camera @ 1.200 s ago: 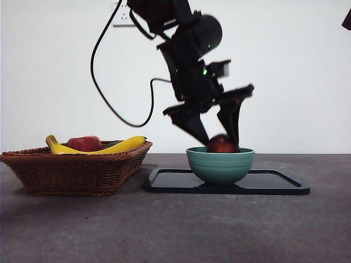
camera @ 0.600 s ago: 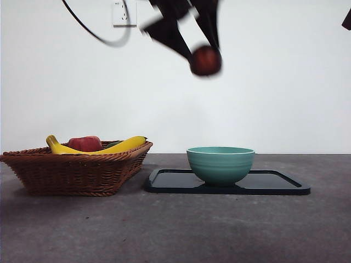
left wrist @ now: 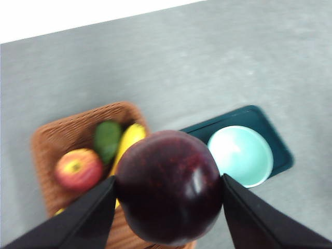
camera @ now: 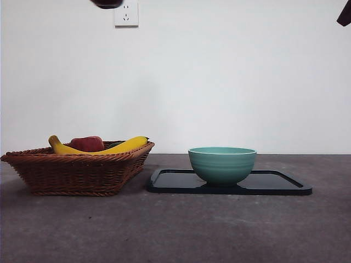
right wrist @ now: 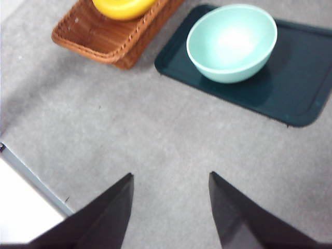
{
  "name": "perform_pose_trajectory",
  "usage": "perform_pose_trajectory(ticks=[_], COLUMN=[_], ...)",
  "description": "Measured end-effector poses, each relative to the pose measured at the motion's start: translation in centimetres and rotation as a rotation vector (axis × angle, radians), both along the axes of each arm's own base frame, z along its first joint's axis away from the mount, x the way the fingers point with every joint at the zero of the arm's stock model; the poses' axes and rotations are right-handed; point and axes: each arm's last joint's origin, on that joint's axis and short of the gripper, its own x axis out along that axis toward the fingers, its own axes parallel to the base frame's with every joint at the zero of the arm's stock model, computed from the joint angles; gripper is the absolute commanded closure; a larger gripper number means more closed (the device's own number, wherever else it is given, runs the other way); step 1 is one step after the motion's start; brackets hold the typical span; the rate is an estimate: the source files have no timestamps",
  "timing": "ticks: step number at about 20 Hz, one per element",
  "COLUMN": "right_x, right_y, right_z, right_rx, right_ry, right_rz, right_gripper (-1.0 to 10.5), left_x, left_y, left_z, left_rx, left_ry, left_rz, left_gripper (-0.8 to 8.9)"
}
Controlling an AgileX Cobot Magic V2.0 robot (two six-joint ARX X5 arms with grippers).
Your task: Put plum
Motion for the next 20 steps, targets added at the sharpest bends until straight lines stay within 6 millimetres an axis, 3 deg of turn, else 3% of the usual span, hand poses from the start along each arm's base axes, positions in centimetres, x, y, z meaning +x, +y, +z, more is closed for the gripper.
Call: perform_pose_trajectory(ticks=[3,7,12,20], right_x=[0.0,0.0,0.0,0.0], right_y=[0.0,0.0,0.0,0.0], right_z=[0.0,0.0,0.0,0.0], right_rx=[0.0,0.001,0.001,0.001], right_ry=[-0.001,-0.002,-0.002,-0.002], right_rz=[0.0,0.0,0.001,0.0], right_gripper=[7.2,7.2,7.2,7.2], left_x=[-0.6,-1.1,0.5,2.0], left_y=[1.2,1.5,1.7,1.5], left_z=[-2.2,-7.2,-14.9,-22.8], left_rx=[0.011,0.013,0.048,0.068], left_ry=[0.009,0.0,0.058,0.079], left_rz=[0.026,0.027,0.048,0.048], left_gripper=[5.37,5.37,5.37,5.37])
